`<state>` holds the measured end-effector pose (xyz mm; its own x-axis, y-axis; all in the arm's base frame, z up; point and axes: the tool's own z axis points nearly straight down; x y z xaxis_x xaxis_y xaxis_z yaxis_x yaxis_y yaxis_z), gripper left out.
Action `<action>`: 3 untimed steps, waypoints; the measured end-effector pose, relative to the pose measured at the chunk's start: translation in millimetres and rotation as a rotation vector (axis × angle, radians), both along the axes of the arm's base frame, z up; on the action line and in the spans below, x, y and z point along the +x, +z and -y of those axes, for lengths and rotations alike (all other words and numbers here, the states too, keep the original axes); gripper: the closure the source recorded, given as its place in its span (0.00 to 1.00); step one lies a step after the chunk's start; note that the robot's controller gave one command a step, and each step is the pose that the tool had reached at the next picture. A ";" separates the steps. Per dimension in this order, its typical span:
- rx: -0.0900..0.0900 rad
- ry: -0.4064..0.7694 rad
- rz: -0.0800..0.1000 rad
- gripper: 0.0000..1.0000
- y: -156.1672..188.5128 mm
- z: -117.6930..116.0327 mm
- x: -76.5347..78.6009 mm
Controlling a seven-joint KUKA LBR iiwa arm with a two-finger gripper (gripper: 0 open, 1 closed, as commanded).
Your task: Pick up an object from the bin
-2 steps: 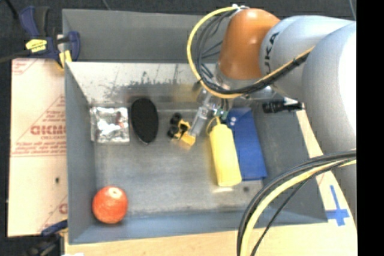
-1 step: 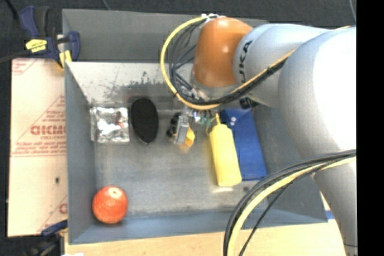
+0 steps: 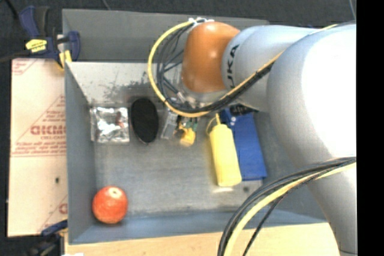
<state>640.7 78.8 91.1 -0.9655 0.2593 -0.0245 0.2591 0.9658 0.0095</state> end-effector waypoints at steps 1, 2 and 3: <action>0.000 0.000 0.000 1.00 0.0 0.0 0.0; 0.002 -0.088 -0.001 1.00 10.4 1.2 -1.1; 0.006 -0.207 0.002 1.00 41.1 8.5 -2.2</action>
Offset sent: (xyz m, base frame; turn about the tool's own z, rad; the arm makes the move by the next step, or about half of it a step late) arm -0.0009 -0.0009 0.0412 0.2776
